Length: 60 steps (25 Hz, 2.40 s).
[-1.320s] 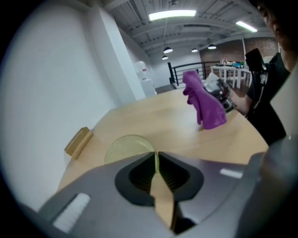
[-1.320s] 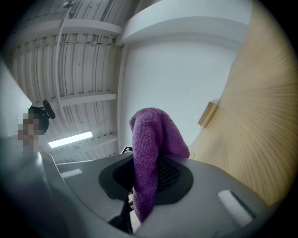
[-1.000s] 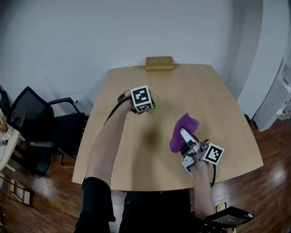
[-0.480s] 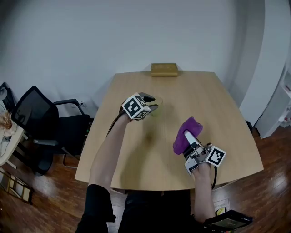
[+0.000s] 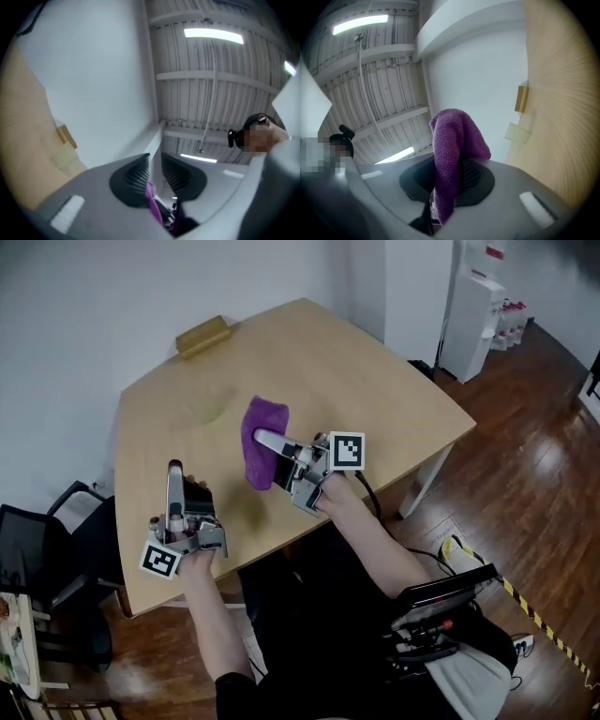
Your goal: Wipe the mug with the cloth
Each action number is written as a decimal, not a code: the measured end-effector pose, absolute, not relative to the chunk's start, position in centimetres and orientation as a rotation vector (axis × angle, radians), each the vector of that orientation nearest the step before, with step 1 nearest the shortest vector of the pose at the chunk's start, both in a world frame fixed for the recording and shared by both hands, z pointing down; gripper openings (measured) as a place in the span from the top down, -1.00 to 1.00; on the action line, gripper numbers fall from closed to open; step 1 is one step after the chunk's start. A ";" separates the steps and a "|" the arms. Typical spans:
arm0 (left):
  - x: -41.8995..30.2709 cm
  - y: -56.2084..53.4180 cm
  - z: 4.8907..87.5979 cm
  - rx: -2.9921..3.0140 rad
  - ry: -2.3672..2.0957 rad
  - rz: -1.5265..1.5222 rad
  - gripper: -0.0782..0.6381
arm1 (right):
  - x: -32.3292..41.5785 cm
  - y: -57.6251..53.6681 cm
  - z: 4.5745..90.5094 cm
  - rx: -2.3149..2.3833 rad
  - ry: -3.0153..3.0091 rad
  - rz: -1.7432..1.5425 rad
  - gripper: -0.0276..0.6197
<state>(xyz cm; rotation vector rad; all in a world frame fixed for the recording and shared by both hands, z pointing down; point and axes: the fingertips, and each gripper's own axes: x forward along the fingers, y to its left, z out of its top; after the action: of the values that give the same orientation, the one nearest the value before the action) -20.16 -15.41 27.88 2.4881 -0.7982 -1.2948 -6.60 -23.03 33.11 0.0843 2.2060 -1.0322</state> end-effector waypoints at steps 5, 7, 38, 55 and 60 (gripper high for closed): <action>-16.9 -10.2 29.1 2.501 -0.756 -1.315 0.58 | -5.3 -18.2 34.4 0.078 2.200 -1.086 0.74; -16.3 -8.6 29.3 2.501 -0.751 -1.310 0.58 | -4.5 -16.5 34.5 0.063 2.199 -1.081 0.74; -7.4 18.0 28.4 2.584 -0.822 -1.234 0.63 | 3.6 12.0 30.9 0.237 2.214 -0.995 0.74; -3.5 26.3 27.0 2.632 -0.776 -1.244 0.67 | 8.0 20.7 29.2 0.254 2.228 -0.908 0.74; -2.9 27.2 26.4 2.643 -0.770 -1.245 0.68 | 8.0 21.9 28.4 0.273 2.242 -0.894 0.74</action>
<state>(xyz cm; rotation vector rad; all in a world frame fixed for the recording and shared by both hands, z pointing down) -2.92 27.23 26.44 2.6429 -0.7699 -1.2446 8.04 21.90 28.42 0.2730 2.2421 -0.8941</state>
